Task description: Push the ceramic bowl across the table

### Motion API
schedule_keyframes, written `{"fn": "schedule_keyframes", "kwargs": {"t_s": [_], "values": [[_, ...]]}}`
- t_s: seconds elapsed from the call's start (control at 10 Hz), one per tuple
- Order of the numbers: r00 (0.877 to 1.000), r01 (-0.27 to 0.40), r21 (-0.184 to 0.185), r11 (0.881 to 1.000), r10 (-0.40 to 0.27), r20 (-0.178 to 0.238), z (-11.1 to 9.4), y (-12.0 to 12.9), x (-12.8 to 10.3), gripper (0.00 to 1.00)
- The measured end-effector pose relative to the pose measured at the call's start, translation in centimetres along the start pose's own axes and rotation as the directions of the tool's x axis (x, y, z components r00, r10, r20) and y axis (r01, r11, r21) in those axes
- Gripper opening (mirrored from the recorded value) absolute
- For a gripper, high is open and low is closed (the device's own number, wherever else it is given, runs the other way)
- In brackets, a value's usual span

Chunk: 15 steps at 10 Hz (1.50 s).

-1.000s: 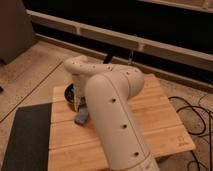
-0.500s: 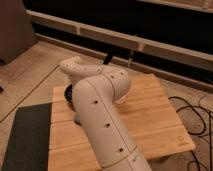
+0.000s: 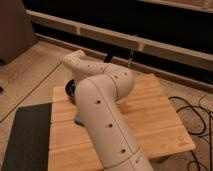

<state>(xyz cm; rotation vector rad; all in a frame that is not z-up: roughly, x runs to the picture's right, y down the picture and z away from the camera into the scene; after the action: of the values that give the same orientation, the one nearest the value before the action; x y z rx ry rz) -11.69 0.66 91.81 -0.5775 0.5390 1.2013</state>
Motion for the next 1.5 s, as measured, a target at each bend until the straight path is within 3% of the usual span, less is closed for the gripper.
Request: {"fn": "schedule_keyframes", "kwargs": {"t_s": [0.1, 0.2, 0.4, 0.9, 1.2, 1.5], "values": [[0.995, 0.000, -0.018, 1.000, 0.002, 0.099, -1.9, -0.3, -0.9, 0.65], [0.988, -0.002, -0.025, 1.000, 0.006, 0.157, -3.2, -0.7, -1.0, 0.65], [0.972, -0.003, -0.034, 0.999, 0.011, 0.233, -5.0, -1.4, -0.7, 0.65], [0.974, -0.001, -0.033, 0.999, 0.008, 0.227, -4.9, -1.2, -0.5, 0.65], [0.983, 0.060, 0.008, 0.998, -0.060, 0.173, -3.1, 0.9, 2.5, 0.65], [0.982, 0.097, 0.060, 0.994, -0.105, 0.159, -2.6, 3.6, 6.0, 0.65]]}}
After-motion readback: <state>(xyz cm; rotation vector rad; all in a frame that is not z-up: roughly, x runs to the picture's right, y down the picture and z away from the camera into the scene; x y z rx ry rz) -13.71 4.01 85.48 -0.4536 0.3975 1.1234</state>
